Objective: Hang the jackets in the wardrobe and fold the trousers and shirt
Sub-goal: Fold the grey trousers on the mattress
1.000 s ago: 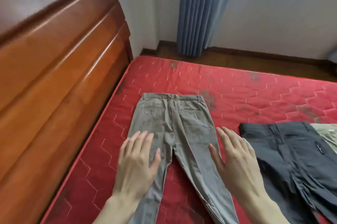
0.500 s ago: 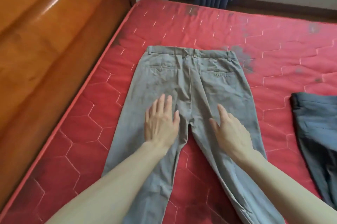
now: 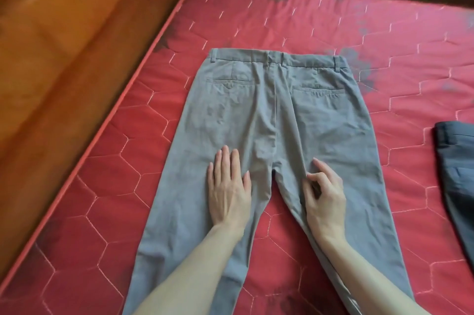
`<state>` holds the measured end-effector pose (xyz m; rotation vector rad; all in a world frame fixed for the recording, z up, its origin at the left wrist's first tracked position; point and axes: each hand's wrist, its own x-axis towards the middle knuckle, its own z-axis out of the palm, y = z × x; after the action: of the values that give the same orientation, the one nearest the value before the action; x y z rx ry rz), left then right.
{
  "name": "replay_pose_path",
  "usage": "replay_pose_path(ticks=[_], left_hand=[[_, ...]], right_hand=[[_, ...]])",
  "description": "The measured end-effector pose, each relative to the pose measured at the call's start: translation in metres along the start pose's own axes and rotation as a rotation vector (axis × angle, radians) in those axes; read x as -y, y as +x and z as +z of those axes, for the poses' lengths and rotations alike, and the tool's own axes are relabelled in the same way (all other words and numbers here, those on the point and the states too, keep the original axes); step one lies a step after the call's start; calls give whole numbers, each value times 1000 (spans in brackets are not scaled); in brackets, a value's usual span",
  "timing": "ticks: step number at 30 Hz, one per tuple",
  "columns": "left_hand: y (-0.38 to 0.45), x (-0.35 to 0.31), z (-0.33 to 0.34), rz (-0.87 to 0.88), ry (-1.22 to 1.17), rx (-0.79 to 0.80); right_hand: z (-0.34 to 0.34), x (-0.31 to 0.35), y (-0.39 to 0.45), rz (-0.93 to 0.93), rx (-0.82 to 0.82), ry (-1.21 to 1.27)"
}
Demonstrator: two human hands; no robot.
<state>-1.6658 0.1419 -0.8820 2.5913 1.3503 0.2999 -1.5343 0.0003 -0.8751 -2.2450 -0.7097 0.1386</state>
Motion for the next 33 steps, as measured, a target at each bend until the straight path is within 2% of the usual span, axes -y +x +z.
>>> replay_pose_path(ticks=[2,4,7,10,17,20,24,27,29,33], left_hand=[[-6,-3,0,-97,30,-68],[-9,-6,-5,-170,153,-76],[-4,-6,-8,-34,223,-12],[1,1,-14,58,173,110],[-47,17,-47,95,71,264],[-94,23,-59,103,59,261],[-155,33,-67,74,157,477],[-179,38,-78,100,167,552],[-176,38,-86,128,93,468],[-137,42,-92,257,66,172]], right_hand=[[-2,1,-6,41,-65,-12],[0,1,-15,46,-97,-144],[-2,7,-23,-45,-53,-406],[-11,11,-21,-70,56,-503],[-32,18,-67,6,240,-592],[-47,24,-111,39,300,-612],[-64,36,-178,106,400,-556],[-74,42,-209,108,438,-503],[-78,41,-204,88,334,-456],[-78,35,-149,28,150,-386]])
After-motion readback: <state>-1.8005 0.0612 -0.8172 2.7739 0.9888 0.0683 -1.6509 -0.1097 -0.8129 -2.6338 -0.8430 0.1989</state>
